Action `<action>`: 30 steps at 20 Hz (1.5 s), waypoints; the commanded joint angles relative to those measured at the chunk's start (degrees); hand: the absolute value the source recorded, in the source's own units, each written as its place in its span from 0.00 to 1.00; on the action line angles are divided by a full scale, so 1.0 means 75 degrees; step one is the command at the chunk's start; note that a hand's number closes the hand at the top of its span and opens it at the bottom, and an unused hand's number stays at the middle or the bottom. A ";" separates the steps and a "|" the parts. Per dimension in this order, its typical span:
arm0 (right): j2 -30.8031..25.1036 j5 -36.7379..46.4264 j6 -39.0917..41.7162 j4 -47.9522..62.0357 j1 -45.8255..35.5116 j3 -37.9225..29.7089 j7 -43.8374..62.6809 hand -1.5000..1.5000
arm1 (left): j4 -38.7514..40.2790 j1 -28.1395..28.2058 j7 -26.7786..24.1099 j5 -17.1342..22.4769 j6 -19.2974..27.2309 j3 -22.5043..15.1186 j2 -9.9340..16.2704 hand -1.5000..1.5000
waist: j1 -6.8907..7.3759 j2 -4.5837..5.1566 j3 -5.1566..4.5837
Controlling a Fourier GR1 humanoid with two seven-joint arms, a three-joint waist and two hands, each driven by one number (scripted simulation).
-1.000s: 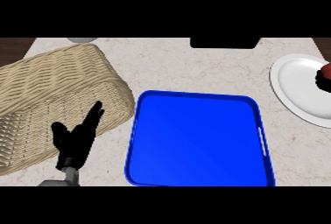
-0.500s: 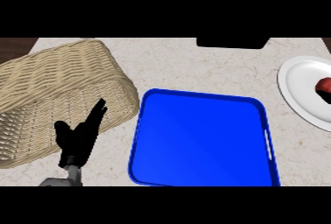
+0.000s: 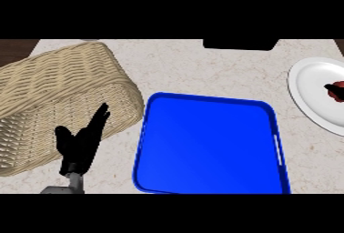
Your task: Pick the bell pepper from the tray and place it in the plate
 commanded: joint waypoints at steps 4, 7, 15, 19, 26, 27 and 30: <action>-0.0467 -0.1066 0.1003 0.0529 0.0266 -0.1077 -0.1104 0.00 | 0.0790 -0.0065 0.0020 0.0142 -0.0135 0.0182 -0.0028 0.50 | -0.0232 0.0031 -0.0076; -0.0979 -0.1264 0.2103 0.0822 0.0237 -0.1173 -0.0823 0.00 | 0.0540 0.0147 0.0119 0.0019 0.0059 0.0118 -0.0106 0.50 | -0.0242 -0.0040 -0.0091; -0.1402 -0.1379 0.4510 0.1025 0.1478 -0.1014 -0.1685 0.00 | 0.0636 0.0188 -0.0005 0.0152 -0.0122 0.0282 -0.0077 0.50 | -0.0407 -0.0109 -0.0109; -0.1470 -0.1255 0.4784 0.0953 0.1952 -0.0797 -0.2171 0.00 | 0.0591 0.0313 -0.0033 0.0160 -0.0197 0.0331 -0.0038 0.50 | -0.0395 -0.0124 -0.0114; -0.1383 -0.1091 0.4574 0.0843 0.2633 -0.0458 -0.2649 0.00 | 0.0359 0.0231 0.0411 0.0076 -0.0144 0.0314 -0.0054 0.50 | -0.0430 -0.0147 -0.0118; -0.0931 -0.1107 0.4281 0.0753 0.2812 -0.0402 -0.2867 0.00 | 0.0274 0.0469 0.0174 0.0315 -0.0448 0.0464 0.0092 0.50 | -0.0445 -0.0160 -0.0125; -0.1106 -0.1099 0.4031 0.0779 0.2885 -0.0345 -0.2854 0.00 | 0.0401 0.0199 0.0262 -0.0032 -0.0110 0.0282 -0.0163 0.50 | -0.0429 -0.0147 -0.0119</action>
